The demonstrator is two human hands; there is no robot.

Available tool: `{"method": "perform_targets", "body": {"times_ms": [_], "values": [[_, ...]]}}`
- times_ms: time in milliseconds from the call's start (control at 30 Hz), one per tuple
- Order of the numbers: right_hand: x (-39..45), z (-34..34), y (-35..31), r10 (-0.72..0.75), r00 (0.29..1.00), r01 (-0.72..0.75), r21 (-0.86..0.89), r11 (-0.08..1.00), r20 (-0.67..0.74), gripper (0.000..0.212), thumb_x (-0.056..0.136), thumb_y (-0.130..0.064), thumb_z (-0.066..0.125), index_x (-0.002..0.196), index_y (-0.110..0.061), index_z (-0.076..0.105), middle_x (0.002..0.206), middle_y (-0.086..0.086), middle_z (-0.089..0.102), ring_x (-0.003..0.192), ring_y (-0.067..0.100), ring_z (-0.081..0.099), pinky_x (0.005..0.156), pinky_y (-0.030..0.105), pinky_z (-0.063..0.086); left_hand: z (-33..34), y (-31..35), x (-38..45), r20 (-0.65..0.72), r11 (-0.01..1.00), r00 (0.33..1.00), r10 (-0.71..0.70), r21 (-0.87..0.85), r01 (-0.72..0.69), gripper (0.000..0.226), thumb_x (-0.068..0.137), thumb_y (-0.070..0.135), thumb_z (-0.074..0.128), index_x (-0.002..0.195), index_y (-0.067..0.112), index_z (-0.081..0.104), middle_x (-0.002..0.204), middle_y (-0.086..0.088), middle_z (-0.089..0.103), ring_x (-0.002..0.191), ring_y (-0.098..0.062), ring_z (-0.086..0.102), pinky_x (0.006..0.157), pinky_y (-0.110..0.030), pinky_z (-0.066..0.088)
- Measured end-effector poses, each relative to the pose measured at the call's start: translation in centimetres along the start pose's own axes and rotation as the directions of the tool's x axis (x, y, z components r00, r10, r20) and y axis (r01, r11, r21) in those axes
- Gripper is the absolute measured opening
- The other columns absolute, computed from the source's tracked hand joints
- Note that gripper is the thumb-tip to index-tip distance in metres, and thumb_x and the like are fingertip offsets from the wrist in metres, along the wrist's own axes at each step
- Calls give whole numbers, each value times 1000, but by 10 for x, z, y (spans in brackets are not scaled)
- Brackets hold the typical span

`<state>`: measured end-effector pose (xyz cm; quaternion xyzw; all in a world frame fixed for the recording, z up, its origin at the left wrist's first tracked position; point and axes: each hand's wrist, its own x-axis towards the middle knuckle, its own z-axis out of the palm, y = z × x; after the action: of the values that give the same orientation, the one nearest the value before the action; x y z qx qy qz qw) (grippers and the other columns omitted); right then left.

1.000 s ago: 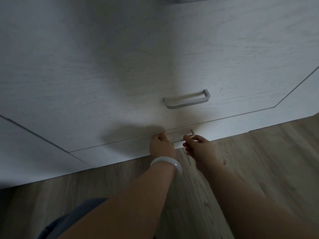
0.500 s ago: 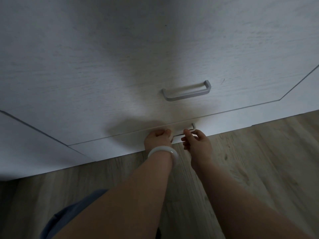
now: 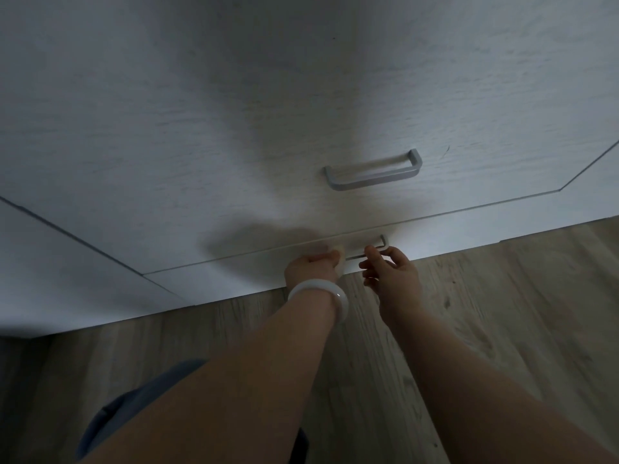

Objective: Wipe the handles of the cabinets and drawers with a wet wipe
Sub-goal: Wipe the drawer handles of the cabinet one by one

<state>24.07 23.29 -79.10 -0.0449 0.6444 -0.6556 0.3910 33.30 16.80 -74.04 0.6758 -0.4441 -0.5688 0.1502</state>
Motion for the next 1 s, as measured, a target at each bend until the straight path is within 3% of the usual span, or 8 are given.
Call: {"method": "perform_targets", "body": {"times_ms": [233,300,433,533,667,767,900,1000], "values": [[2,-2,-1,14,1000,-14,-18,1000,11,18,87,-19,71,78,-9,59,70,10,66,58,16,57,50,25,46,-3,11,12,-91,998,996,-13,67,19,38,97,32,39,110,9,67,117,-11,66,111,-26,61,77,-24,38],[2,-2,-2,19,1000,-19,-31,999,16,19,86,-21,72,75,-11,59,70,9,66,58,15,57,50,25,46,1,6,17,-48,999,999,15,43,-13,32,96,30,49,115,10,66,122,-11,65,114,-26,60,68,-19,39],[1,-3,-2,27,999,-27,-20,999,26,18,87,-21,71,78,-10,59,71,9,67,60,16,58,52,26,47,-2,-6,20,16,988,1000,-12,156,9,43,89,39,62,116,5,66,118,-9,67,111,-26,61,87,-25,43],[0,-3,-3,32,999,-31,-7,999,29,18,87,-20,70,81,-9,58,72,8,67,60,16,58,52,25,46,-5,-5,22,61,995,998,-5,100,-1,41,85,33,70,109,0,68,114,-8,69,107,-25,64,83,-25,44],[1,-4,-3,33,999,-32,-10,999,38,19,87,-20,71,77,-12,57,72,9,66,61,18,58,53,27,46,-4,14,23,-13,983,999,-35,181,37,46,98,43,36,113,11,64,121,-6,66,113,-23,61,89,-24,40],[2,-5,-4,27,999,-25,-45,999,45,19,87,-21,71,76,-11,58,72,9,66,61,18,58,53,27,46,1,17,24,-11,969,1000,7,247,-4,44,98,38,30,111,14,65,123,-9,64,116,-26,58,85,-24,34],[0,-5,-8,38,998,-35,-69,997,43,18,87,-22,70,82,-8,60,75,10,67,64,19,60,55,28,49,-2,0,28,107,992,994,-18,125,4,41,90,36,62,115,3,65,118,-13,67,111,-27,62,98,-32,47],[0,-8,-9,207,971,-196,-98,976,123,29,91,-32,64,99,-4,63,93,14,67,82,22,65,63,31,55,-2,-9,36,114,998,992,-56,-27,60,36,73,27,82,93,-1,70,95,-15,71,91,-26,68,94,-39,53]]}}
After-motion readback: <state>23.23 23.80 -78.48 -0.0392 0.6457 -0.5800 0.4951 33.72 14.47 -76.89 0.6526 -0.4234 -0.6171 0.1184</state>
